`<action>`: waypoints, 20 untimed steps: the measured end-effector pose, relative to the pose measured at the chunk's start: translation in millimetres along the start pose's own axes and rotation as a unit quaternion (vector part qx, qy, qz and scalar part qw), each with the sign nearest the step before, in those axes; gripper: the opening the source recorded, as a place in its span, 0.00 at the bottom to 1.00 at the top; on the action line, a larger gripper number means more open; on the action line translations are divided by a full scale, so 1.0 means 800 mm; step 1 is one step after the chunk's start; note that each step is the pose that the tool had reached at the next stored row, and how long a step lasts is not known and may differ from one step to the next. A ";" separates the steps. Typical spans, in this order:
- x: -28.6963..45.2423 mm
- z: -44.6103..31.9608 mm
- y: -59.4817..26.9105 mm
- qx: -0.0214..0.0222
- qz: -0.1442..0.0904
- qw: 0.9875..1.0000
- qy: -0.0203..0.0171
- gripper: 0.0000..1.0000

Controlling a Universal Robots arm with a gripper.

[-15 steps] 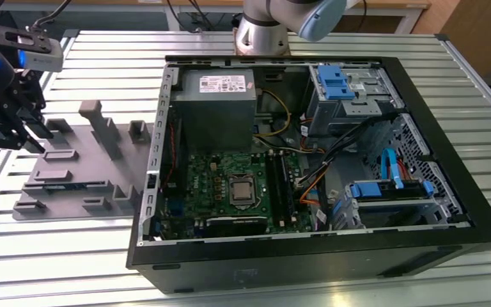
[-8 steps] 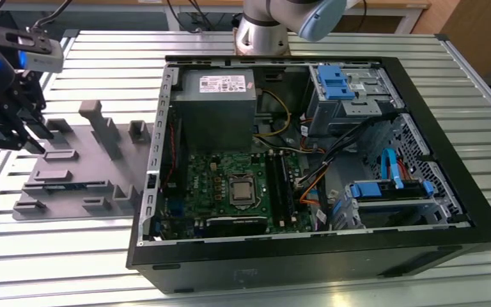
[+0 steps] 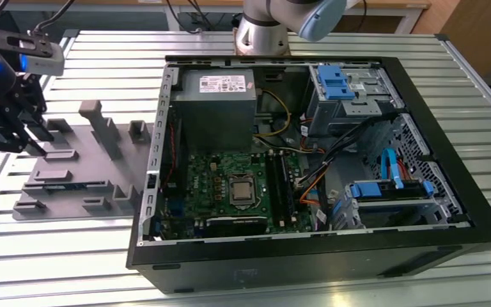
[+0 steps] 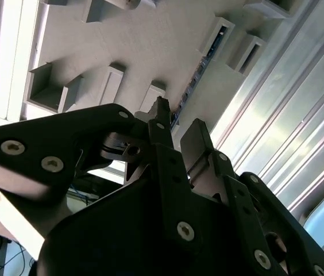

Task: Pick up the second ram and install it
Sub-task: 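Pick up the second ram and move it above second insertion slot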

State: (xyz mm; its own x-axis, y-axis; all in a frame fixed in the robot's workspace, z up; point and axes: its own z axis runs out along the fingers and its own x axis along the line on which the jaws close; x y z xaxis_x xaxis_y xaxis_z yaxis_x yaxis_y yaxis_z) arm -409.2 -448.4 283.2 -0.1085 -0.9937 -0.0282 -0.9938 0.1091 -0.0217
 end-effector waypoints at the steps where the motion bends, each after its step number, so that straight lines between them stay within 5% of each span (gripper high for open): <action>1: 0.0004 0.0002 0.000 0.000 0.000 1.000 0.000 0.36; 20: 0.0032 0.0135 0.000 -0.004 0.000 1.000 0.001 0.36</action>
State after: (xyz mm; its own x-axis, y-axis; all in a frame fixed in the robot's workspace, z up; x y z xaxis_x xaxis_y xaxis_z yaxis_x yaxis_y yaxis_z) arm -409.2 -450.6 272.4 -0.1087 -0.9937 -0.0260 -0.9939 0.1091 -0.0136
